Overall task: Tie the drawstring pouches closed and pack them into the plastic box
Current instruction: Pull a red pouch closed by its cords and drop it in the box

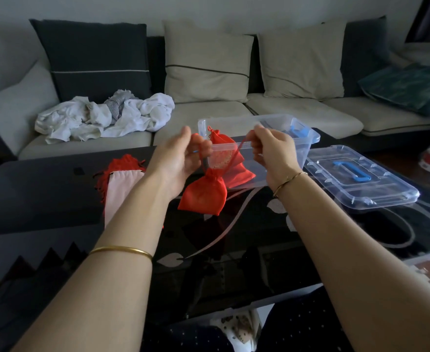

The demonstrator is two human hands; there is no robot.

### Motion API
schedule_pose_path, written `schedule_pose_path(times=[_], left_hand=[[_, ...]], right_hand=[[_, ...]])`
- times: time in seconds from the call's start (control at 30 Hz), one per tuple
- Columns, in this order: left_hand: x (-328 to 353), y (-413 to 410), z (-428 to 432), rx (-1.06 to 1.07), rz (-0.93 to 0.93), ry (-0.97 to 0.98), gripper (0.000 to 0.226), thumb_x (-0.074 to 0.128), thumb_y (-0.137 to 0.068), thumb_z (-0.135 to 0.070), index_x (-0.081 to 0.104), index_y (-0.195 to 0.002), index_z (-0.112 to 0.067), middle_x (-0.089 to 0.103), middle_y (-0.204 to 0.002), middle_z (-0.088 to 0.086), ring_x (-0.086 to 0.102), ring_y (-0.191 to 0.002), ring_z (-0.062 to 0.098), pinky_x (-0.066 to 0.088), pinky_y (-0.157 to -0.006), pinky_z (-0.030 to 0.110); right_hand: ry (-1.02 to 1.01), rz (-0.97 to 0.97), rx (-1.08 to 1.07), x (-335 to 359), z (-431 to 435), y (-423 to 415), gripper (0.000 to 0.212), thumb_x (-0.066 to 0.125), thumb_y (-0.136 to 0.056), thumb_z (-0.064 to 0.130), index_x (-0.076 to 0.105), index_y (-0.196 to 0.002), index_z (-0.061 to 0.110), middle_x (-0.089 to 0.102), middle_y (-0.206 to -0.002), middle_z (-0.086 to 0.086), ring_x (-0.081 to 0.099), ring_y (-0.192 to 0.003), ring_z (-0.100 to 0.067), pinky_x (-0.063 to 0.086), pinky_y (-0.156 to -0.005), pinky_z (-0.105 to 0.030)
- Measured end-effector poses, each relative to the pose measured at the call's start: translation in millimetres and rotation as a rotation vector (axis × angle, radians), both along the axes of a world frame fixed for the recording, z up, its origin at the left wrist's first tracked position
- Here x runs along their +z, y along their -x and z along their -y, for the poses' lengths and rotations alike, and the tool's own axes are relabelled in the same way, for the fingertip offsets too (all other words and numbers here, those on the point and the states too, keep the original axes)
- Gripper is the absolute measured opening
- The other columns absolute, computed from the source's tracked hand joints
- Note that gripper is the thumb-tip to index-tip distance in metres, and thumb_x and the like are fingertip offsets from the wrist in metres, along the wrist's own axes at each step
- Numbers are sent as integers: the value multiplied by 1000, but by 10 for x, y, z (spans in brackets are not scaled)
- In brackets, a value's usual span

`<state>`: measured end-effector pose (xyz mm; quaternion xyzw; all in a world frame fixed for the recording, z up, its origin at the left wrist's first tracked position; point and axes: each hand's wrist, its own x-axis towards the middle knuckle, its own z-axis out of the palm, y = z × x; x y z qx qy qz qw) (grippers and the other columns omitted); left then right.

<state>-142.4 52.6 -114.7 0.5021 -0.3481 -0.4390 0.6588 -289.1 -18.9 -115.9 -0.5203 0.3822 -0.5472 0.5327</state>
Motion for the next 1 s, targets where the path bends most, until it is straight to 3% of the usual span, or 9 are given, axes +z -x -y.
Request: schedule_pose_path(times=[0.07,0.2,0.37,0.5,0.6,0.67,0.8,0.9,1.0], left_hand=[[1,54,10,-35,51,-7,34,39,-101,-27,60,-79,-12,67,-60,-5,61,-51,5,47,-59,20],[19,138,-34,-124,157,-9,13,57,-91,-9,64,-81,-6,56,-67,4,51,-47,4,44,-57,19],[31,159,-96,-154,299,-24,8,61,-88,-5,65,-81,-5,56,-46,-9,50,-41,-1,42,-46,13],[12,150,-83,-128,277,-38,16,61,-88,-8,66,-73,-9,55,-48,-6,46,-40,1,41,-44,14],[9,150,-80,-140,231,-45,14,57,-91,-6,65,-80,-8,58,-48,-10,48,-40,-1,42,-44,12],[9,134,-77,-139,218,-40,17,56,-91,-5,67,-79,-9,57,-54,-8,46,-42,0,43,-45,12],[1,112,-75,-119,175,-36,18,55,-92,-4,65,-78,-9,60,-54,-7,49,-42,0,44,-46,12],[-31,91,-63,-48,184,-41,17,58,-91,-6,63,-75,-12,66,-56,-6,57,-46,3,47,-47,14],[-48,64,-50,-4,214,-43,17,61,-87,-1,63,-74,-12,68,-67,0,60,-51,3,48,-49,14]], right_hand=[[105,-55,47,54,-65,-82,34,50,-93,15,62,-61,13,54,-57,4,45,-48,-3,37,-50,-15],[252,-128,118,105,-155,-180,34,51,-93,17,62,-61,16,60,-64,5,51,-54,2,42,-56,-12],[323,-174,165,114,-203,-229,34,50,-94,19,63,-63,14,60,-67,2,53,-62,-4,44,-59,-13],[116,-94,204,90,-141,-230,40,41,-98,29,61,-70,9,59,-67,-2,51,-54,-7,41,-46,-14],[62,-433,200,-19,-81,-206,43,34,-98,33,61,-73,9,58,-69,-4,52,-61,-14,42,-59,-23],[42,-521,288,-76,-99,-183,43,35,-99,31,64,-87,2,58,-75,-9,52,-68,-19,42,-68,-31],[83,-405,364,-61,-166,-163,42,45,-97,20,52,-111,-19,47,-70,-12,42,-62,-20,34,-57,-28],[-47,-272,431,-40,-166,-152,42,47,-96,19,52,-105,-22,45,-64,-9,43,-57,-16,35,-55,-25],[-108,-538,604,-4,-208,-79,30,51,-94,29,55,-73,8,47,-62,-1,43,-56,-11,37,-57,-23]])
